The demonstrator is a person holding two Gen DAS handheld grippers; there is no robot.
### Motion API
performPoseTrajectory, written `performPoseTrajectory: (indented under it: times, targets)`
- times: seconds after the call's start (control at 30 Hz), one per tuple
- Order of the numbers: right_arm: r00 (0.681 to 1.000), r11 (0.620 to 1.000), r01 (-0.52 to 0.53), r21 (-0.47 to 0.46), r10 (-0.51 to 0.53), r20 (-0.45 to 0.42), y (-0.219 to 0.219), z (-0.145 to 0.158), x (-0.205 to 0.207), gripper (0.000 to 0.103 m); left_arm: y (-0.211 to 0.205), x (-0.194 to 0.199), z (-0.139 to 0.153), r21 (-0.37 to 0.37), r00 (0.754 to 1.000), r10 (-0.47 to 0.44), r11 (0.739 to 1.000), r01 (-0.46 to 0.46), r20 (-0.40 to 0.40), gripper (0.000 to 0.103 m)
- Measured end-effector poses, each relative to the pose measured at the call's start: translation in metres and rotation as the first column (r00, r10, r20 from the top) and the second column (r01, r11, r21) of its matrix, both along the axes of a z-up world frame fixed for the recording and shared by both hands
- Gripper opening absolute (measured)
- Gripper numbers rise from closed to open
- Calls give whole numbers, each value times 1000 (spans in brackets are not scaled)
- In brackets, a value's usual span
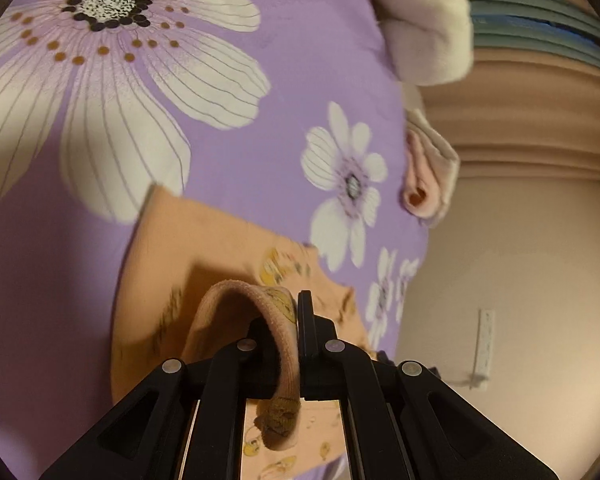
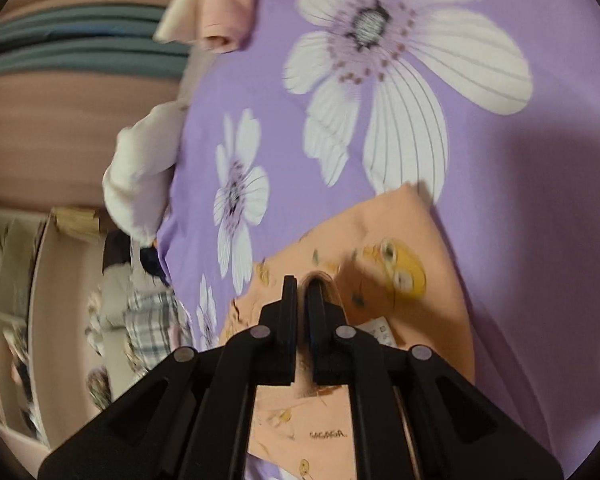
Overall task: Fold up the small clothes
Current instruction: 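Lift the hem with both grippers and fold it over the garment body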
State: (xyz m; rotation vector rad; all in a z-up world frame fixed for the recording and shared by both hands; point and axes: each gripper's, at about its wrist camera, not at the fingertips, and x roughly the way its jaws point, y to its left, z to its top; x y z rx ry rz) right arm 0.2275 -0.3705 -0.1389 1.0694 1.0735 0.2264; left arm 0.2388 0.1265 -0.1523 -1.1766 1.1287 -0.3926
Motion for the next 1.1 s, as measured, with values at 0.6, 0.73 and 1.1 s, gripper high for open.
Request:
performPoseTrajectory:
  times: [0.6, 0.73, 1.1]
  targets:
    - [992, 996, 70, 60, -76, 105, -18, 36, 16, 59, 54, 26, 16, -225, 981, 190, 958, -181, 22, 67]
    - [968, 981, -99, -169, 134, 210, 11, 62, -8, 55, 43, 8, 43, 100, 996, 51, 993, -58, 75, 67]
    - [818, 622, -385, -682, 572, 60, 92, 47, -63, 16, -49, -44, 45, 606, 898, -437, 729, 319, 53, 67]
